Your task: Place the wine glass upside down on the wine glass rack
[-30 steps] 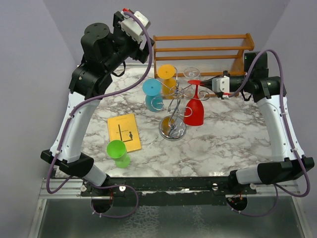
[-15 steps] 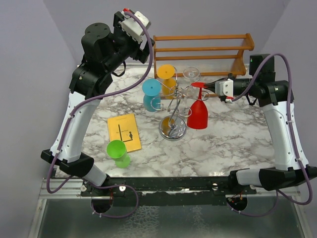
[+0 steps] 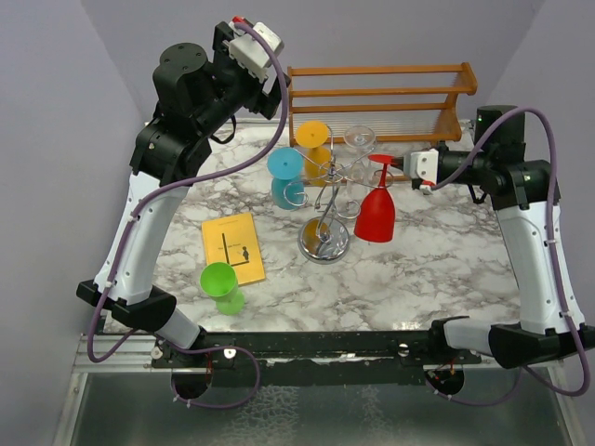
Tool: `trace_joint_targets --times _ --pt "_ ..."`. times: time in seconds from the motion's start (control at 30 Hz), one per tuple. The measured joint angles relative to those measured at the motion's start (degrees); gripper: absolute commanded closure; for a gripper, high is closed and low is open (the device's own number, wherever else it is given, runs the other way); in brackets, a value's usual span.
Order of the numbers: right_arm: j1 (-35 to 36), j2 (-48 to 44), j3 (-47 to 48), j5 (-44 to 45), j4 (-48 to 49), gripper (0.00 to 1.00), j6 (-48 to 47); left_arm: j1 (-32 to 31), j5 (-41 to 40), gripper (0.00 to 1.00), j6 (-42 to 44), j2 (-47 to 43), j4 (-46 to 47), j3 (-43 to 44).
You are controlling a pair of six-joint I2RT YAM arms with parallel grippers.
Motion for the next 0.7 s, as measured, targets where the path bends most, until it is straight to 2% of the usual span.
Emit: trace_joint_targets --times 0.7 --pt "0.0 -0.74 -2.32 5.35 2.34 0.99 1.11 0.07 0.02 0.17 0.72 -1.07 -0.17 -1.09"
